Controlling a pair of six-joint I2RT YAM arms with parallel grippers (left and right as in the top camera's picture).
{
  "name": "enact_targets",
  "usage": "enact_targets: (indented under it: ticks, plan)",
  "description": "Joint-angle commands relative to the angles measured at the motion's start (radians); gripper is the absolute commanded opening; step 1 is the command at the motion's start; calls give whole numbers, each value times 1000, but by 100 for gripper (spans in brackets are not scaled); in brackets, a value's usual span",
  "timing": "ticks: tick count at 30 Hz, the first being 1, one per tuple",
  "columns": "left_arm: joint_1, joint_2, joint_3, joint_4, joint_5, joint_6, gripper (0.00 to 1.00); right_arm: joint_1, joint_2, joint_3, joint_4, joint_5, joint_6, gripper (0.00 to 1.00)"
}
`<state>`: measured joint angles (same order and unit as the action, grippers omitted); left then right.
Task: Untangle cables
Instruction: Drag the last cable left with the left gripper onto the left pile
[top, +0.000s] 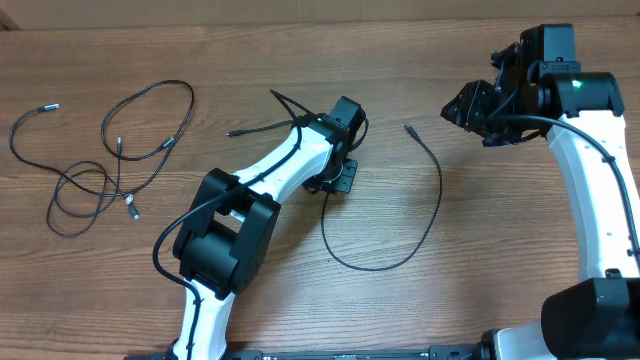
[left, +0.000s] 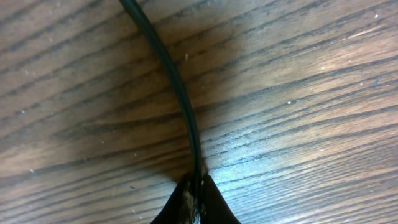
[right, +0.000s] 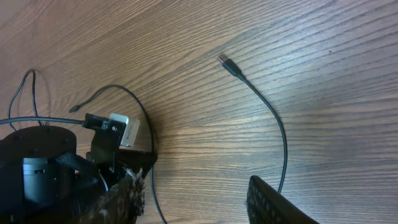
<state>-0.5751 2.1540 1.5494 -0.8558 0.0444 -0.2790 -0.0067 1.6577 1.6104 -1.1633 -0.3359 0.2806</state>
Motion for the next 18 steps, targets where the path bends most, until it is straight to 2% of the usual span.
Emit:
enact_targets:
  ticks: [1, 11, 18]
  plan:
    - [0, 65, 13, -53, 43, -90, 4, 0, -14, 27, 6, 6, -21, 52]
    - [84, -124, 342, -291, 61, -82, 4, 0, -14, 27, 5, 6, -21, 52]
    - [159, -322, 450, -319, 52, -57, 4, 0, -14, 27, 8, 6, -24, 53]
